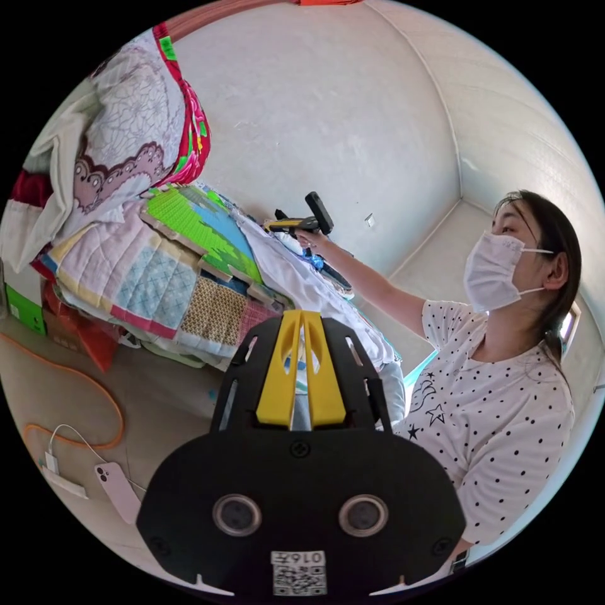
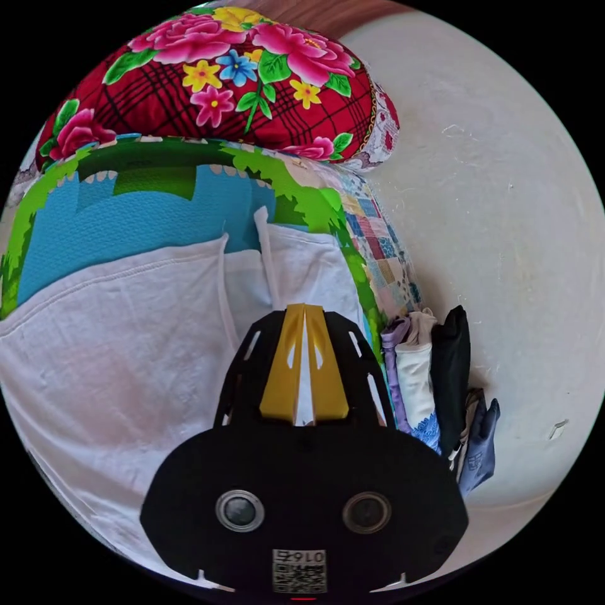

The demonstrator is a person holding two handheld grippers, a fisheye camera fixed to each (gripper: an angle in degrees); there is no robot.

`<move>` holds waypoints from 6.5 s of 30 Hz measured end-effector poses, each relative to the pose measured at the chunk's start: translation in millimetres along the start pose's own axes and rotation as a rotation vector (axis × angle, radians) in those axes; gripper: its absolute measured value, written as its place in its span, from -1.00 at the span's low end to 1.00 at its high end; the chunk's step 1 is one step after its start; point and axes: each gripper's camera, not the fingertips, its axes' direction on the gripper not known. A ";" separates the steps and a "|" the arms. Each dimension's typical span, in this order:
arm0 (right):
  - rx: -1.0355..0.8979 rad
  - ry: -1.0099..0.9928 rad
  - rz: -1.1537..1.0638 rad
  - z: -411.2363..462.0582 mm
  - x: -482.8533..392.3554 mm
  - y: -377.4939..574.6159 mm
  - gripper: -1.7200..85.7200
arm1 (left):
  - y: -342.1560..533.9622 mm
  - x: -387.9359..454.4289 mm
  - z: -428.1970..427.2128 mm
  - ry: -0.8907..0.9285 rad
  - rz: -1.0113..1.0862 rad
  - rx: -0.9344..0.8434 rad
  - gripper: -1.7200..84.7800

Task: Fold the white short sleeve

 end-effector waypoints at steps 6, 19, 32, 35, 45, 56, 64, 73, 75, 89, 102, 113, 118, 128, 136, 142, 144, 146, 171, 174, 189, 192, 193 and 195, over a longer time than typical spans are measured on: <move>-0.033 -0.151 -0.082 18.3 -2.5 -21.1 -0.86 | -5.6 18.7 -7.0 0.004 0.008 0.025 -0.98; 0.013 -0.101 -0.021 53.7 23.3 -38.0 -0.96 | -6.5 50.9 -21.8 -0.024 -0.005 0.063 -0.98; -0.150 -0.729 0.385 170.9 25.2 -118.9 -0.79 | -3.4 49.6 -19.9 0.004 -0.031 0.100 -0.98; -0.208 -0.773 0.451 196.8 32.5 -126.0 -0.79 | -3.8 45.6 -18.4 0.023 -0.037 0.105 -0.98; -0.266 -0.584 0.443 216.4 2.6 -151.2 -0.86 | -2.8 35.2 -12.9 0.046 -0.047 0.108 -0.98; -0.151 -0.737 0.390 188.3 -34.2 -183.8 -0.92 | -3.3 26.1 -19.0 0.054 -0.054 0.128 -0.98; 0.014 -0.721 0.233 106.4 -38.1 -195.1 -0.77 | -4.8 17.8 -17.2 0.060 -0.053 0.135 -0.98; -0.039 -0.252 -0.104 76.1 -149.7 -195.8 -0.78 | -6.5 3.1 -13.8 0.061 -0.069 0.136 -0.98; -0.044 -0.245 -0.097 74.8 -167.0 -204.2 -0.78 | -7.1 1.1 -14.1 0.050 -0.068 0.134 -0.98; 0.020 -0.193 -0.181 17.1 -201.7 -226.6 -0.96 | -8.7 -22.5 -14.5 0.046 -0.072 0.140 -0.98; -0.125 -0.368 -0.086 82.8 -217.4 -233.4 -0.80 | -1.2 -46.6 -14.0 0.057 -0.053 0.126 -0.98; -0.117 -0.417 0.515 206.9 -152.9 -245.2 -0.84 | 10.6 -67.5 -13.8 0.078 0.030 0.133 -0.98; -0.187 -0.419 0.544 273.4 -163.0 -247.7 -0.94 | 17.4 -81.4 -10.2 0.104 0.048 0.137 -0.98; -0.050 -0.596 0.689 327.8 -114.8 -199.5 -0.92 | 30.9 -113.0 -4.0 0.123 0.039 0.139 -0.98; -0.271 -0.549 0.610 386.3 -136.3 -201.4 -0.75 | 48.4 -124.1 6.2 0.163 0.080 0.163 -0.98; -0.322 -0.465 0.578 421.2 -163.7 -201.7 -0.72 | 64.7 -128.2 16.7 0.167 0.126 0.156 -0.98; -0.323 -0.473 0.573 429.0 -163.4 -196.7 -0.72 | 73.8 -132.3 22.4 0.177 0.137 0.162 -0.98; -0.314 -0.490 0.572 439.2 -161.9 -187.1 -0.73 | 80.9 -136.0 27.1 0.189 0.142 0.166 -0.98; -0.137 -0.365 0.507 363.9 -50.3 13.8 -0.96 | 119.0 -26.8 271.0 0.607 0.468 -0.134 -0.98; -0.121 -0.325 0.516 325.8 -5.1 76.9 -0.96 | 124.8 6.0 345.5 0.726 0.446 -0.214 -0.98; -0.183 -0.077 0.533 253.8 186.4 514.5 -0.96 | 235.9 124.3 704.1 0.957 0.277 -0.505 -0.98; -0.222 -0.044 0.534 268.1 202.8 596.0 -0.96 | 272.6 133.1 774.1 0.880 0.264 -0.612 -0.98; -0.227 -0.043 0.549 275.4 208.1 627.2 -0.96 | 279.7 135.1 785.7 0.860 0.272 -0.629 -0.98; -0.236 -0.072 0.572 289.4 212.9 671.3 -0.95 | 308.9 139.0 829.6 0.756 0.265 -0.699 -0.98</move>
